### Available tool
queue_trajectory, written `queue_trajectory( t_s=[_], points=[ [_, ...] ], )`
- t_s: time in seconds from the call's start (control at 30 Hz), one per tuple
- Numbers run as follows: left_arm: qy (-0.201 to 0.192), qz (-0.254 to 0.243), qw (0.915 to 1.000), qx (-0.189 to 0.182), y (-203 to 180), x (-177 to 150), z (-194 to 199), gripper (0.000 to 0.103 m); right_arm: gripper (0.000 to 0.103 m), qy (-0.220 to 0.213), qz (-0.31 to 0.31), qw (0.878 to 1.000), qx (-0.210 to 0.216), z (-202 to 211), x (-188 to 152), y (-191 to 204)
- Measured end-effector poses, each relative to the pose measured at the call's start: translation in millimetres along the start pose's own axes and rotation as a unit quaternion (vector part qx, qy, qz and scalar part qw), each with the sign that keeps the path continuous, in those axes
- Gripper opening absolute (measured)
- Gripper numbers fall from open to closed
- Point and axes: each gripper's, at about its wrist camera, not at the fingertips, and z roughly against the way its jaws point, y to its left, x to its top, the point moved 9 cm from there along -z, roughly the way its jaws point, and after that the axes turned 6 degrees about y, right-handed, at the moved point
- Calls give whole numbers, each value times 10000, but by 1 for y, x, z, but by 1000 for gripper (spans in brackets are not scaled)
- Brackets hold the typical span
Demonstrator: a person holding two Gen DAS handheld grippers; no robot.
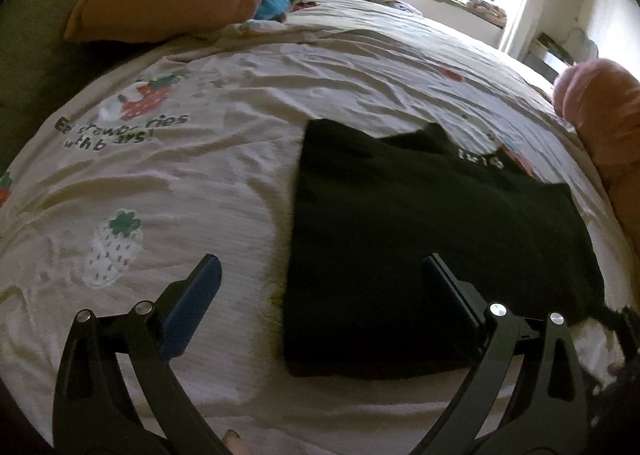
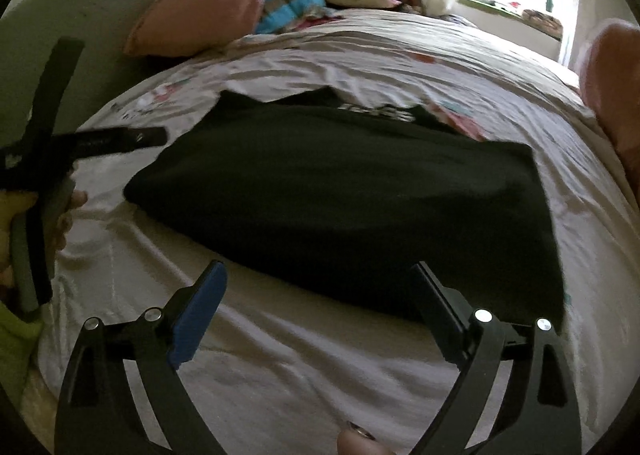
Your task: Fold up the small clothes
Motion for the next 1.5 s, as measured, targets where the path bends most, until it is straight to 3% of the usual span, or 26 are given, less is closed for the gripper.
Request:
queue_trajectory(
  t_s=[0.4, 0.8, 1.2, 1.23, 1.4, 1.47, 1.5],
  points=[
    [64, 426, 9990, 69, 36, 11, -5, 93, 92, 20, 1089, 9940, -52, -35, 26, 72],
    [189, 464, 9984, 268, 56, 22, -26, 93, 93, 48, 2279, 9715, -645, -82, 34, 119],
    [322, 708, 9967, 239, 74, 28, -43, 93, 95, -52, 2318, 9673, -1031, -117, 69, 126],
    [334, 736, 9964, 235, 76, 27, -44, 93, 94, -81, 2309, 9671, -1064, -119, 72, 125],
    [398, 944, 9947, -44, 77, 27, -48, 93, 43, -507, 2187, 9698, -958, -105, 87, 122],
    [418, 1218, 9904, -495, 73, 28, -48, 93, 20, -743, 2124, 9704, -875, -92, 89, 120],
    [443, 1447, 9851, -816, 71, 30, -47, 93, 20, -845, 2070, 9710, -849, -87, 91, 117]
  ],
)
